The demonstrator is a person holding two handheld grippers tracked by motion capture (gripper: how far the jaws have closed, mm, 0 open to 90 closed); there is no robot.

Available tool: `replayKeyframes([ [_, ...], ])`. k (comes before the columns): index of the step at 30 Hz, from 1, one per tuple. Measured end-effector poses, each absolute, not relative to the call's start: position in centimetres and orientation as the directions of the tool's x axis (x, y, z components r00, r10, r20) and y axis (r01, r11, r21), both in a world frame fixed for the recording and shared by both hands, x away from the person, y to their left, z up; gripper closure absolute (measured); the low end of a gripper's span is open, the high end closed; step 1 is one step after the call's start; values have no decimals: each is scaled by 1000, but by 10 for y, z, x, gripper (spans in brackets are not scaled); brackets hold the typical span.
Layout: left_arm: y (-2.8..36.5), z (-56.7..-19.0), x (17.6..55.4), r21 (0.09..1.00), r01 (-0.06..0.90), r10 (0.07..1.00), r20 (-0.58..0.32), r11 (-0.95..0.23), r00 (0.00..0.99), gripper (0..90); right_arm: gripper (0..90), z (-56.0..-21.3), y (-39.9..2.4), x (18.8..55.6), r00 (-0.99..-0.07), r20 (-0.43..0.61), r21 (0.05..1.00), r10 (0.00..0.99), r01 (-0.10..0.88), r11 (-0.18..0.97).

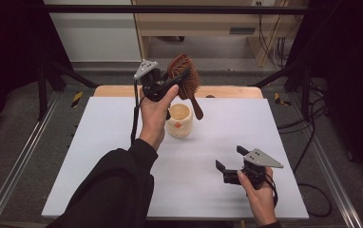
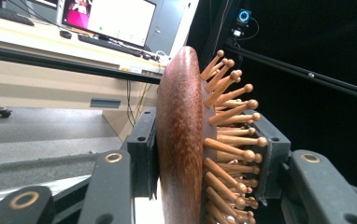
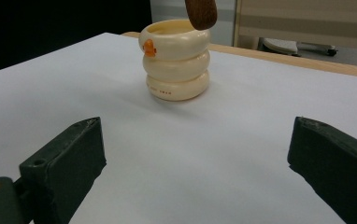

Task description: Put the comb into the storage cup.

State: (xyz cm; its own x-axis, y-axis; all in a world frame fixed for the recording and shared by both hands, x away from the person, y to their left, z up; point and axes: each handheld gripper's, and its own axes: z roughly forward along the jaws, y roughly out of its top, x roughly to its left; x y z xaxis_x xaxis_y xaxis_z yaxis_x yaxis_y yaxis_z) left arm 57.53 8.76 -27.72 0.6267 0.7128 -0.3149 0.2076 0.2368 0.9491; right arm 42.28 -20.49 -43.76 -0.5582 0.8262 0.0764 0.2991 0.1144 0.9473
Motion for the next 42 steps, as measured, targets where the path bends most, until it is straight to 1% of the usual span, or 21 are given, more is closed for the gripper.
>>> replayKeyframes([
  [13, 104, -272, 576, 945, 177, 729, -326, 276, 602, 519, 45, -437, -208, 423, -544, 85, 948, 835, 301, 100],
  [20, 110, -271, 576, 942, 163, 737, -332, 294, 589, 518, 48, -438, -206, 423, -545, 78, 947, 835, 303, 110],
  [27, 114, -269, 575, 949, 134, 759, -308, 285, 573, 518, 43, -438, -207, 423, -549, 73, 947, 832, 300, 115],
  [36, 116, -270, 577, 946, 124, 769, -317, 301, 555, 517, 40, -438, -209, 423, -557, 74, 949, 827, 294, 113],
  [42, 119, -271, 578, 950, 114, 783, -306, 292, 542, 517, 40, -438, -209, 423, -558, 72, 949, 826, 293, 116],
])
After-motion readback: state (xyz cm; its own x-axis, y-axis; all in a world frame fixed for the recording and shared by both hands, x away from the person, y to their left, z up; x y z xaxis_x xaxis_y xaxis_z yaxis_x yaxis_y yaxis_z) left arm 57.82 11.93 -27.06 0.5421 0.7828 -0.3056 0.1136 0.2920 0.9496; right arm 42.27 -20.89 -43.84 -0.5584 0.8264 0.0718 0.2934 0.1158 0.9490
